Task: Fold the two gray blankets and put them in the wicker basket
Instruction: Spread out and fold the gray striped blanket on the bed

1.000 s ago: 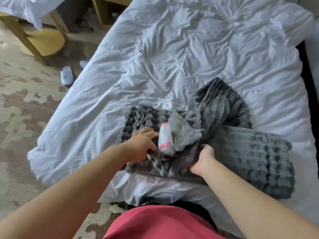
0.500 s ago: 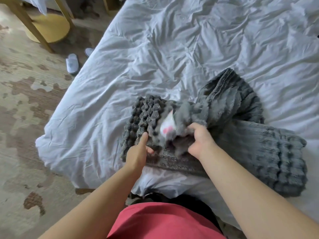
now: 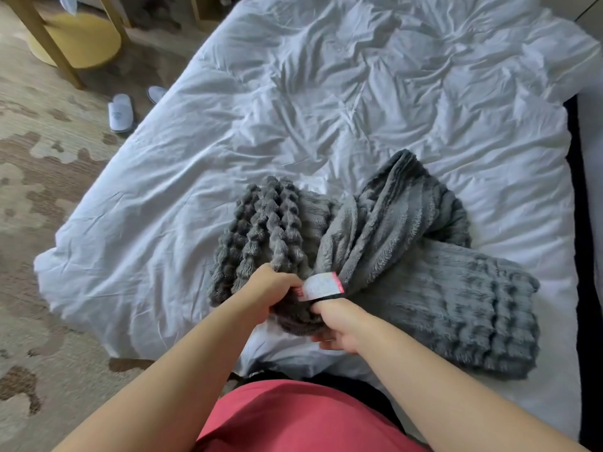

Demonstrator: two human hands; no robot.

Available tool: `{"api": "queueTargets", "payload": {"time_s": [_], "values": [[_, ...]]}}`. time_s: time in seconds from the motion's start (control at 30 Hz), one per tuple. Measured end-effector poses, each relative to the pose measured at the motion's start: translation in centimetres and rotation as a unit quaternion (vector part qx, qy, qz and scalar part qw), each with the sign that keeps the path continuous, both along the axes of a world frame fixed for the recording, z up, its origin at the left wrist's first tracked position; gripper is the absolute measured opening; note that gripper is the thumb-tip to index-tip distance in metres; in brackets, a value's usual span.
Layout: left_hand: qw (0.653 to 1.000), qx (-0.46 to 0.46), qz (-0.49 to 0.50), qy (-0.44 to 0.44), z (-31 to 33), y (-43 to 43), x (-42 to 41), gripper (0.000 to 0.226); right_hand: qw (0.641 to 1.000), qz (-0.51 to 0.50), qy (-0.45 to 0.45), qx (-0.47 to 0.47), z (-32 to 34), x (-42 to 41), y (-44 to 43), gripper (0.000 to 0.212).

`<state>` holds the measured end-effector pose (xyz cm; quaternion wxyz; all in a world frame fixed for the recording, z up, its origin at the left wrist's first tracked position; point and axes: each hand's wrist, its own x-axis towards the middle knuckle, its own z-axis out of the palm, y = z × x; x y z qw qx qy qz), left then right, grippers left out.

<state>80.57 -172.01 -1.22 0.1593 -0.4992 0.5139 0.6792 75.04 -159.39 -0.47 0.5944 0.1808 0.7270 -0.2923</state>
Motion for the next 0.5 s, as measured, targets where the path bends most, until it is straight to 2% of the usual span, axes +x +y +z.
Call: {"api": "queueTargets", "payload": {"time_s": [0.03, 0.07, 0.1, 0.17, 0.2, 0.23, 0.3, 0.37, 0.4, 0.43, 0.47, 0.5], "values": [[1.0, -0.026, -0.009, -0.012, -0.1, 0.0, 0.1, 0.029, 0.999, -0.004, 0.035, 0.025, 0.4, -0.7, -0.1, 0.008], [0.999, -0.043, -0.015, -0.016, -0.2, -0.2, 0.2, 0.032, 0.993, -0.055, 0.091, 0.044, 0.6, -1.6, -0.2, 0.01], [0.998, -0.055, -0.018, -0.015, -0.2, -0.3, 0.4, 0.036, 0.974, -0.139, 0.166, 0.063, 0.6, -2.9, 0.0, 0.023], [0.996, -0.078, -0.033, -0.031, -0.3, -0.8, 0.8, 0.047, 0.886, -0.289, 0.352, 0.087, 0.7, -6.7, 0.0, 0.031], [0.994, -0.086, -0.049, -0.046, -0.5, -1.0, 1.2, 0.058, 0.865, -0.29, 0.4, 0.085, 0.4, -8.7, -0.3, 0.028], [0.993, -0.088, -0.062, -0.057, -0.7, -1.1, 1.5, 0.068, 0.869, -0.263, 0.412, 0.077, 0.1, -10.2, -0.9, 0.027], [0.992, -0.081, -0.075, -0.063, -1.2, -1.4, 2.0, 0.076, 0.912, -0.17, 0.368, 0.072, -1.2, -12.6, -2.5, 0.05], [0.992, -0.07, -0.081, -0.06, -1.2, -1.3, 2.1, 0.068, 0.946, -0.083, 0.304, 0.08, -3.0, -14.2, -3.7, 0.077], [0.992, -0.074, -0.089, -0.057, -1.2, -1.3, 2.1, 0.055, 0.951, -0.004, 0.295, 0.093, -3.7, -14.6, -4.1, 0.081], [0.99, -0.084, -0.099, -0.052, -0.9, -1.4, 2.1, 0.042, 0.946, 0.074, 0.295, 0.11, -4.3, -14.9, -4.3, 0.076], [0.989, -0.096, -0.104, -0.048, -0.7, -1.5, 2.0, 0.038, 0.939, 0.127, 0.297, 0.12, -4.5, -15.1, -4.5, 0.065], [0.988, -0.108, -0.101, -0.041, -0.3, -1.7, 1.8, 0.038, 0.938, 0.137, 0.297, 0.112, -4.2, -15.5, -4.4, 0.053]]}}
